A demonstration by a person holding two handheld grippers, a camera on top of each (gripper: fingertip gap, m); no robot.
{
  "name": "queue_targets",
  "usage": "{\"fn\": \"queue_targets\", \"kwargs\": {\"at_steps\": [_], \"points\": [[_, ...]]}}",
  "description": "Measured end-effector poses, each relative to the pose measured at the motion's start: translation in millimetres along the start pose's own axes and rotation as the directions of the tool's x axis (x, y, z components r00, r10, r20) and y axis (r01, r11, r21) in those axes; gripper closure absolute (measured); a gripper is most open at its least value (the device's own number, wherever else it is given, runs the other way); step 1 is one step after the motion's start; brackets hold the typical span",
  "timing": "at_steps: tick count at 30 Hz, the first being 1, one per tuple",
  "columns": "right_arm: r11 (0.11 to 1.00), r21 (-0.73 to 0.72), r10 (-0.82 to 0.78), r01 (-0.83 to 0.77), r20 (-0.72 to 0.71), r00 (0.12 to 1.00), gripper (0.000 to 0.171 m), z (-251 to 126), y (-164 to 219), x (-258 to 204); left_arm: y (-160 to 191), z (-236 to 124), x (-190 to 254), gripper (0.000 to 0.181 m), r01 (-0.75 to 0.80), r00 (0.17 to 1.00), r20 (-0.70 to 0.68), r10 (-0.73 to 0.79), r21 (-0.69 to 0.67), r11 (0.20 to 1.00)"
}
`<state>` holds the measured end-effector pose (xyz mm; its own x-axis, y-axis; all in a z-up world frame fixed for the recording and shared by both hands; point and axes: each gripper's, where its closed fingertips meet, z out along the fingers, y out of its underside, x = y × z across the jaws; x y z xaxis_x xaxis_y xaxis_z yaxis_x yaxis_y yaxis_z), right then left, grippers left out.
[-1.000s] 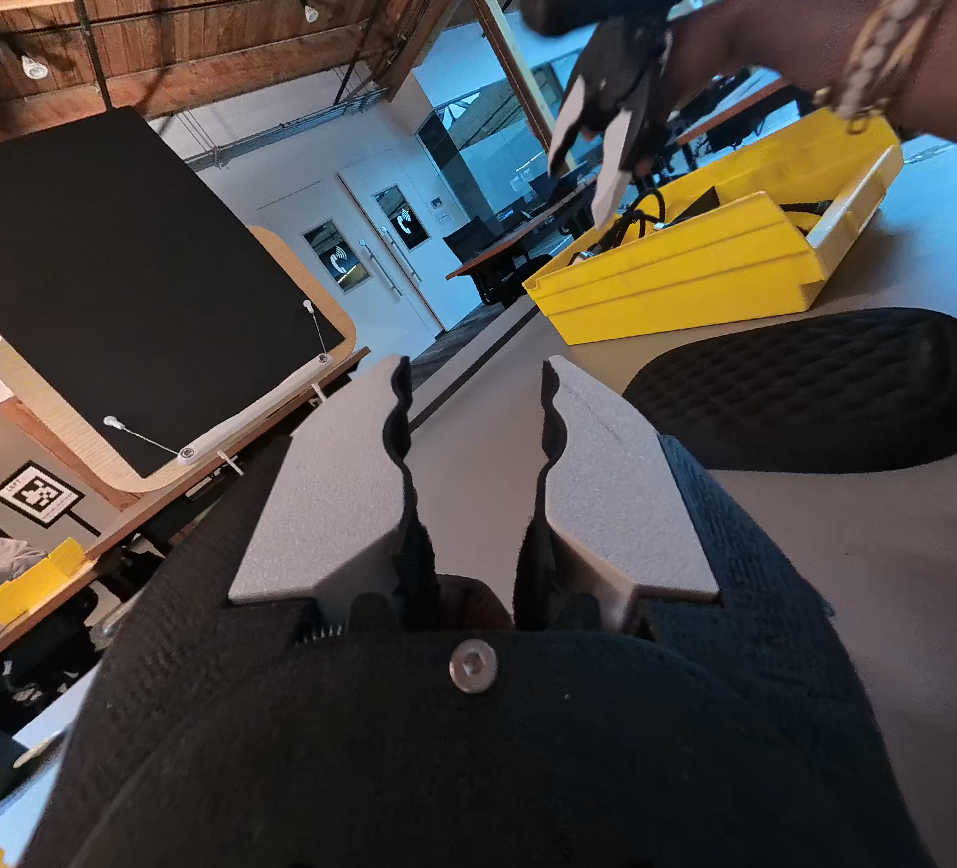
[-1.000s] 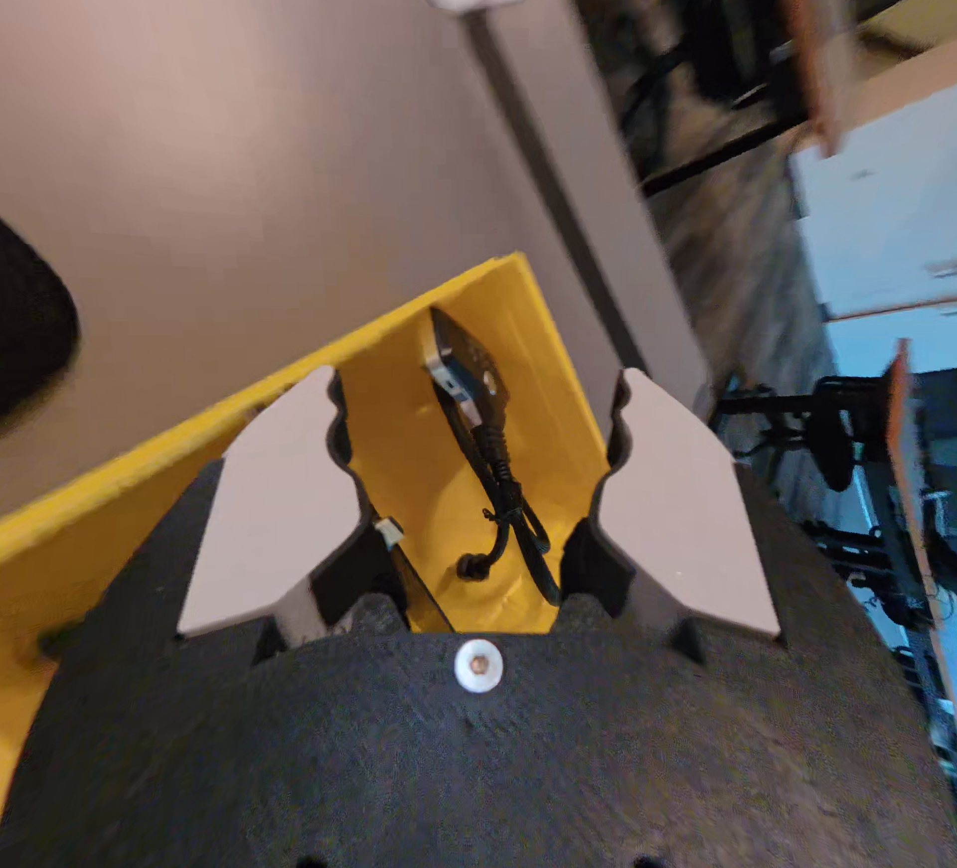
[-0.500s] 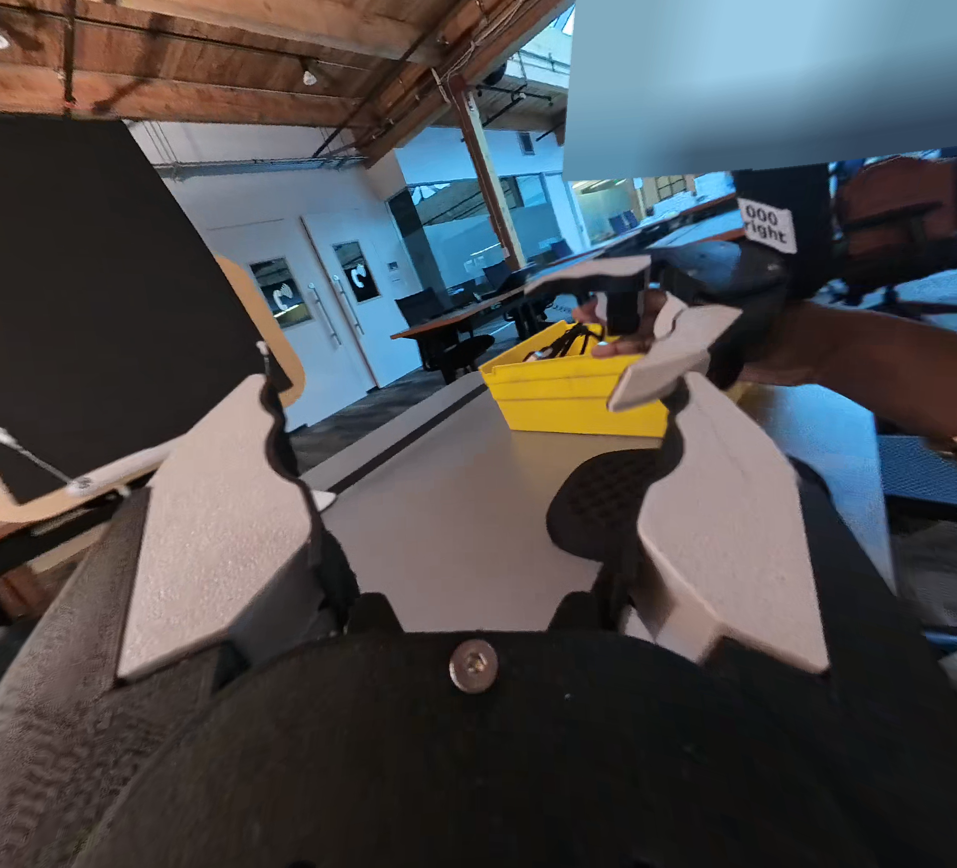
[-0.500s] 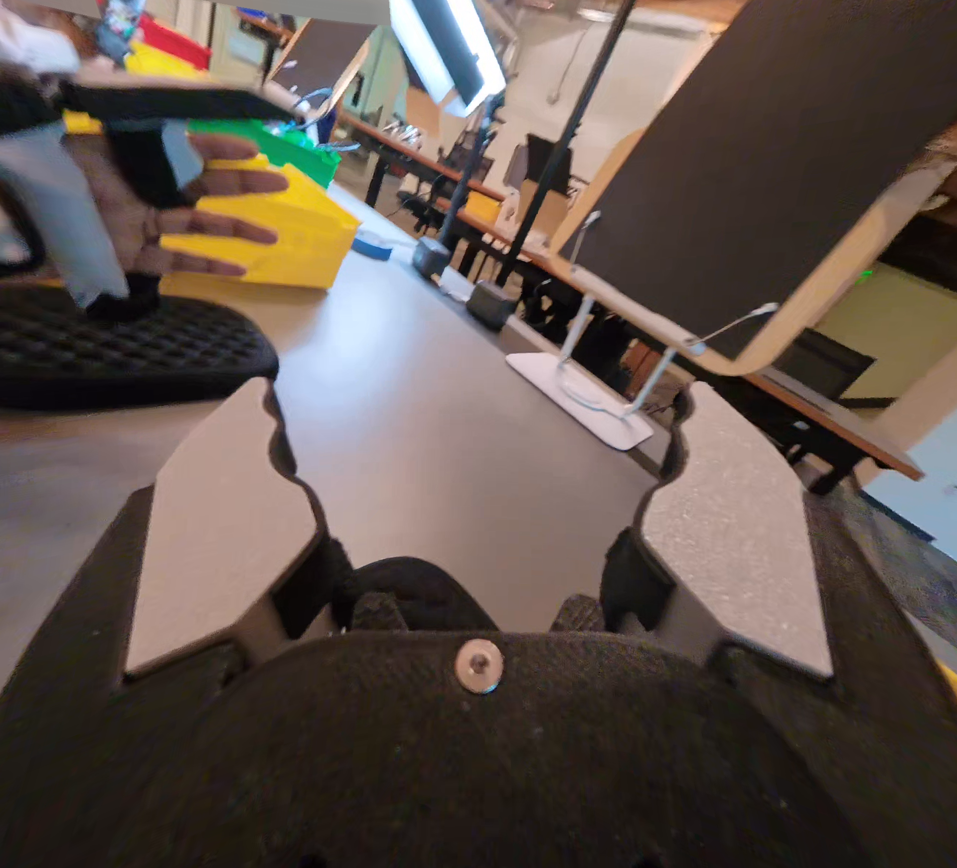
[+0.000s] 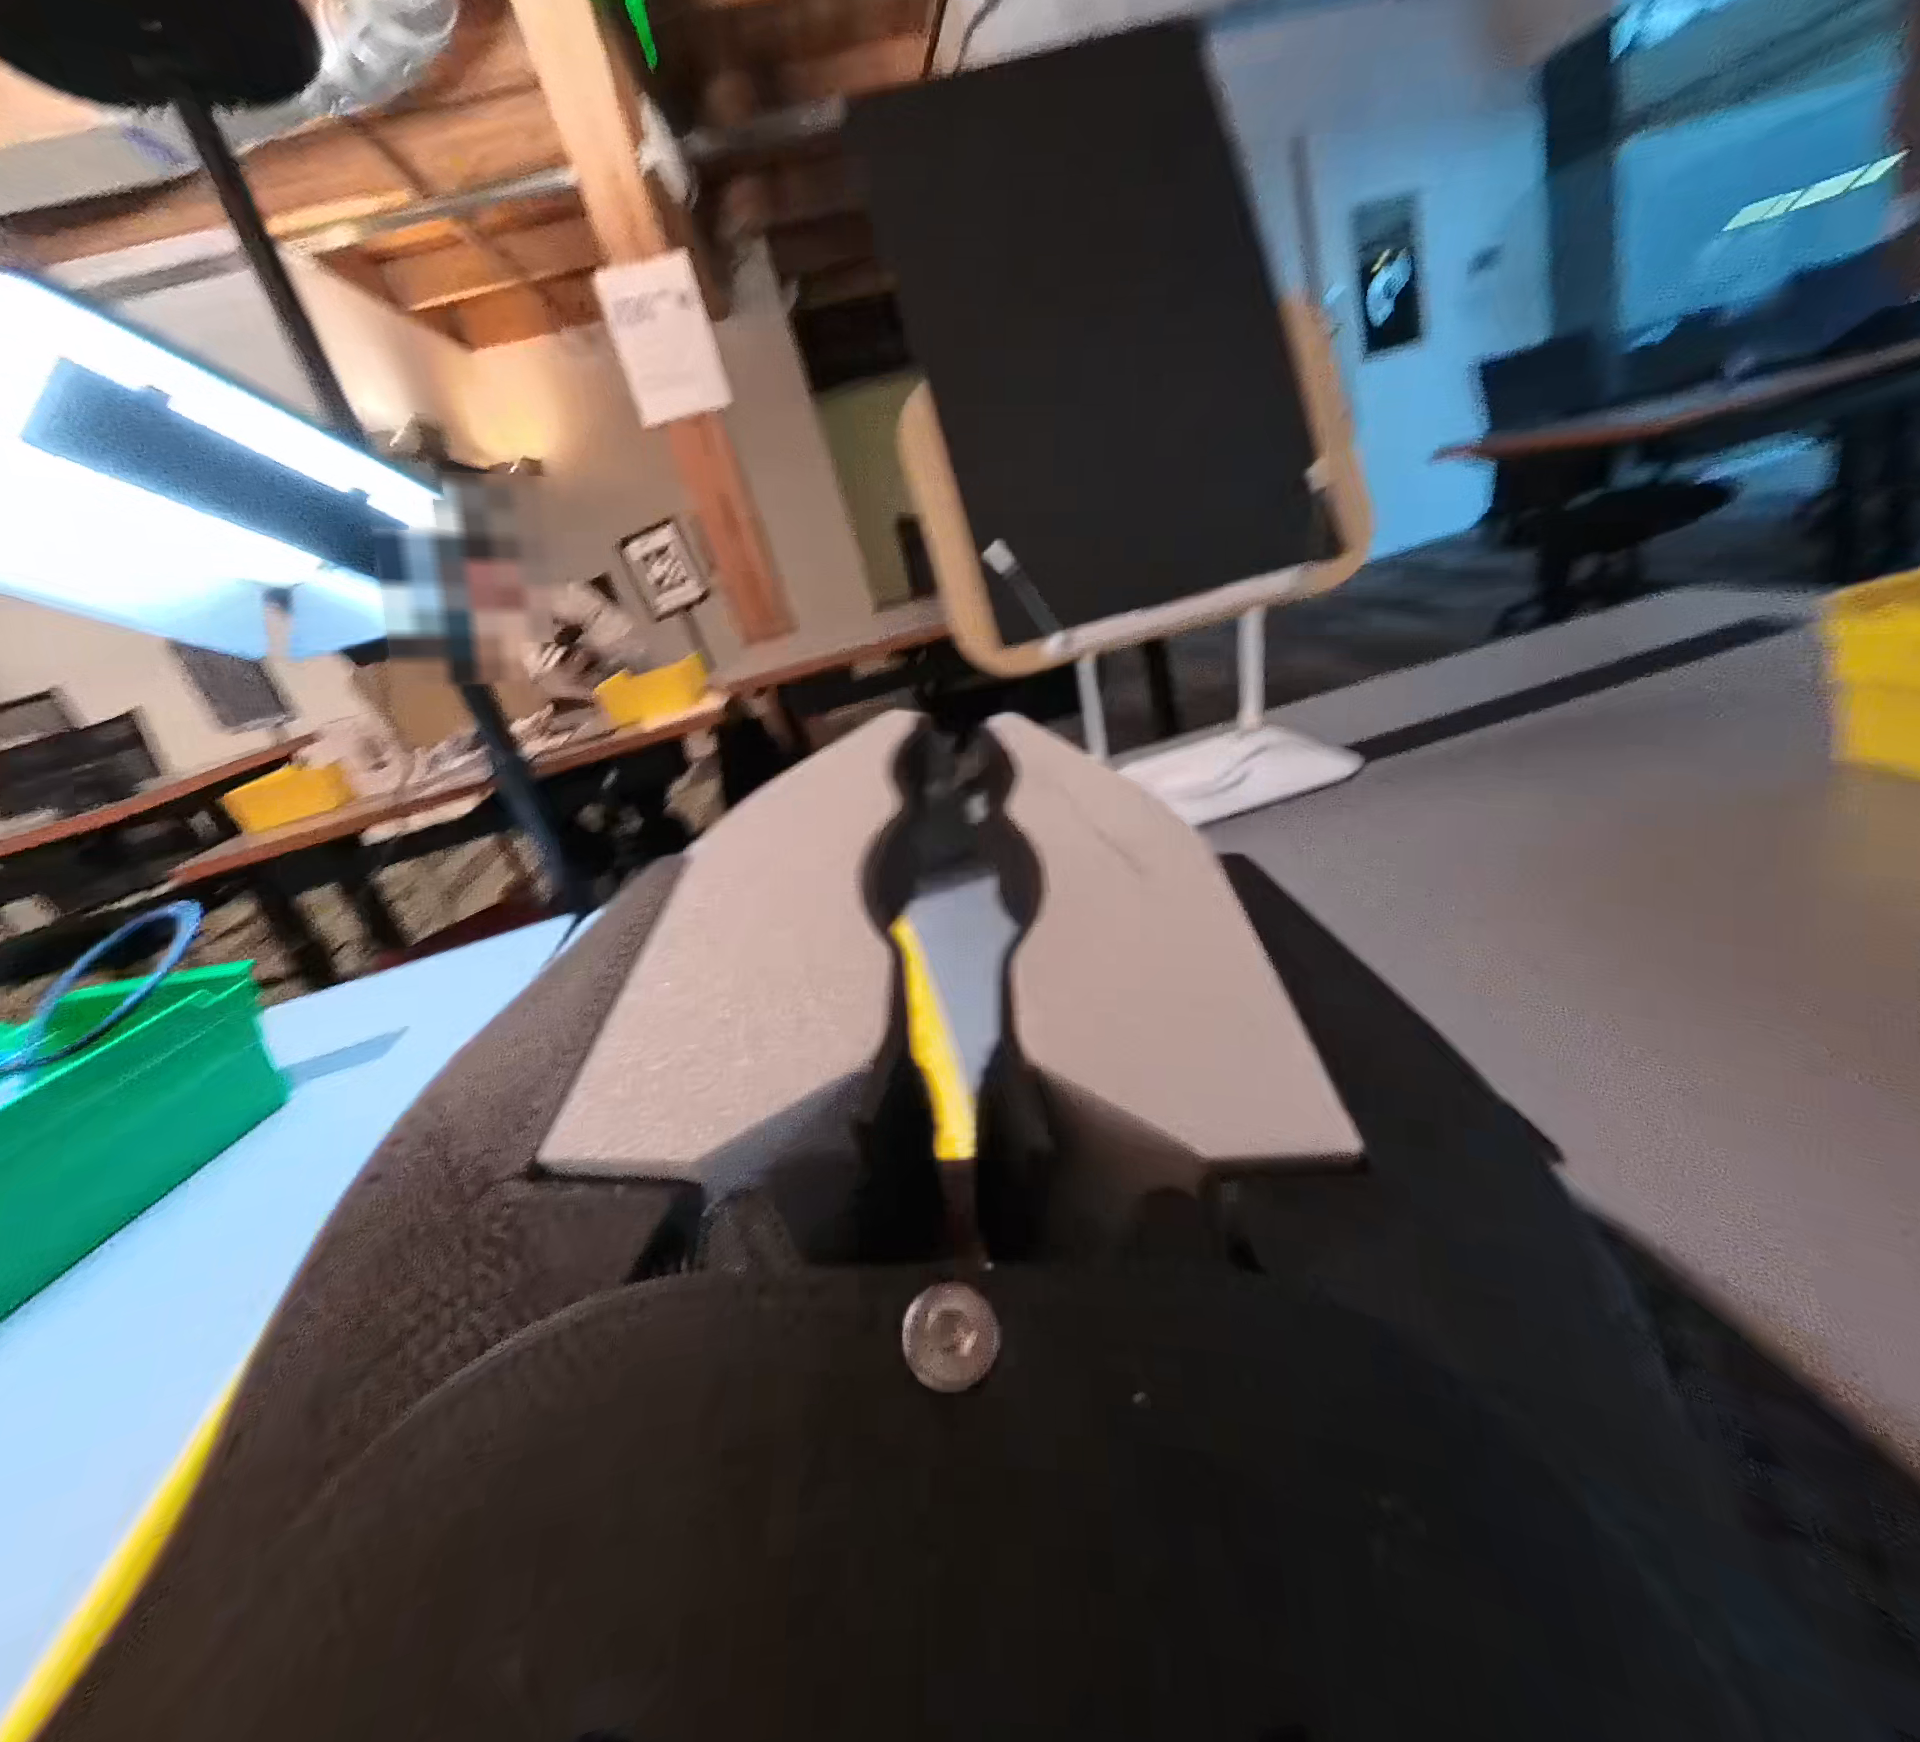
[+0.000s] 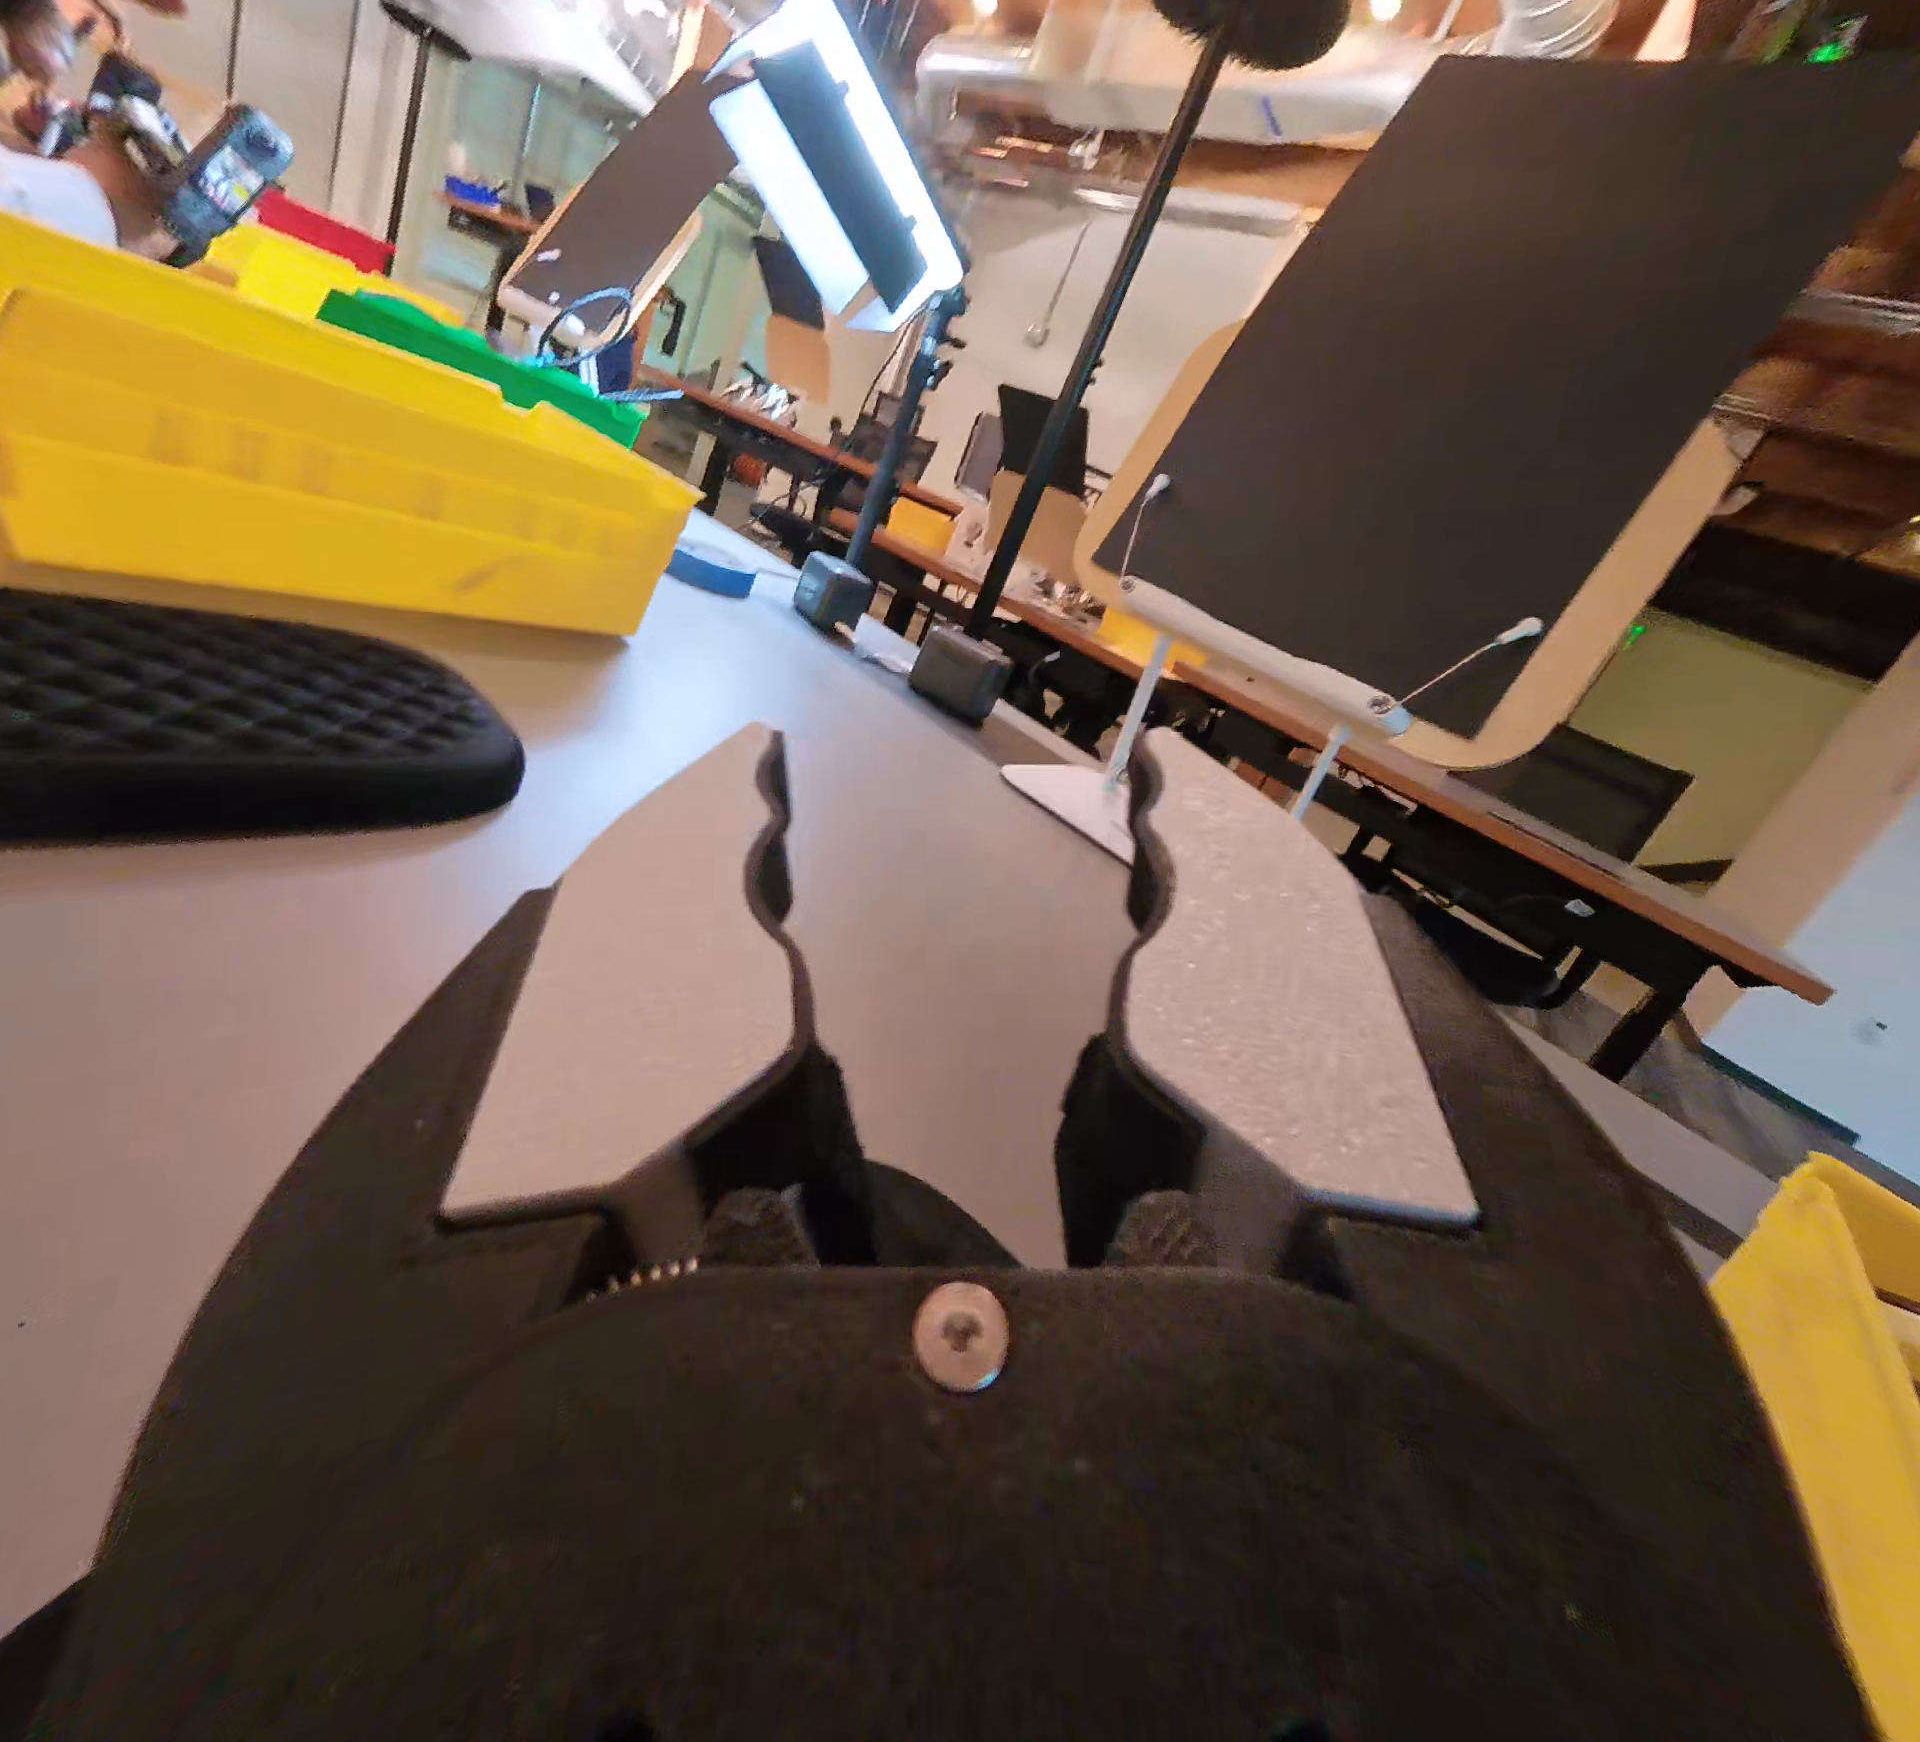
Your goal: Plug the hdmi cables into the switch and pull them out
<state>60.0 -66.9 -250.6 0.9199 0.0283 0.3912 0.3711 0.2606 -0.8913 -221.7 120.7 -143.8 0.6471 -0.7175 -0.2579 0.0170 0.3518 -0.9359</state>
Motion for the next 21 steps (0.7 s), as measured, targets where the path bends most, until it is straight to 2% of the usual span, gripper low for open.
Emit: {"fn": "queue_targets", "kwargs": {"at_steps": [2, 5, 7, 9, 11, 14, 18, 19, 21], "points": [[1.0, 0.018, 0.023, -0.023, -0.014, 1.0, 0.095, 0, -1, 4, 28, 13, -37, 0.135, -0.019, 0.999, 0.031, 0.024, -0.142, 0.99], [0.998, 0.042, 0.05, -0.05, -0.016, 0.999, 0.092, 0, -2, 7, 92, 39, -82, 0.107, -0.053, 0.996, 0.038, 0.078, -0.442, 0.895], [0.997, 0.056, 0.062, -0.061, -0.017, 0.998, 0.096, -1, -3, 8, 138, 56, -107, 0.107, -0.052, 0.992, 0.059, 0.109, -0.599, 0.799], [0.996, 0.063, 0.071, -0.07, -0.016, 0.997, 0.099, -2, -3, 9, 186, 67, -109, 0.105, -0.037, 0.997, 0.014, 0.069, -0.736, 0.676], [0.995, 0.068, 0.075, -0.073, -0.022, 0.997, 0.101, -2, -4, 10, 221, 77, -110, 0.105, -0.015, 0.997, 0.032, 0.07, -0.808, 0.59], [0.995, 0.067, 0.069, -0.068, -0.02, 0.997, 0.103, -2, -3, 9, 256, 84, -123, 0.106, -0.051, 0.977, 0.06, 0.206, -0.866, 0.497], [0.997, 0.055, 0.047, -0.046, -0.012, 0.999, 0.105, 0, -2, 6, 280, 80, -138, 0.11, -0.158, 0.919, -0.007, 0.394, -0.923, 0.352], [0.998, 0.049, 0.039, -0.039, -0.007, 0.999, 0.105, 1, -2, 5, 285, 79, -140, 0.115, -0.187, 0.901, -0.033, 0.432, -0.929, 0.319], [0.999, 0.039, 0.021, -0.021, 0.002, 1.0, 0.106, 1, -1, 2, 292, 75, -142, 0.148, -0.25, 0.868, -0.105, 0.486, -0.936, 0.246]]}}
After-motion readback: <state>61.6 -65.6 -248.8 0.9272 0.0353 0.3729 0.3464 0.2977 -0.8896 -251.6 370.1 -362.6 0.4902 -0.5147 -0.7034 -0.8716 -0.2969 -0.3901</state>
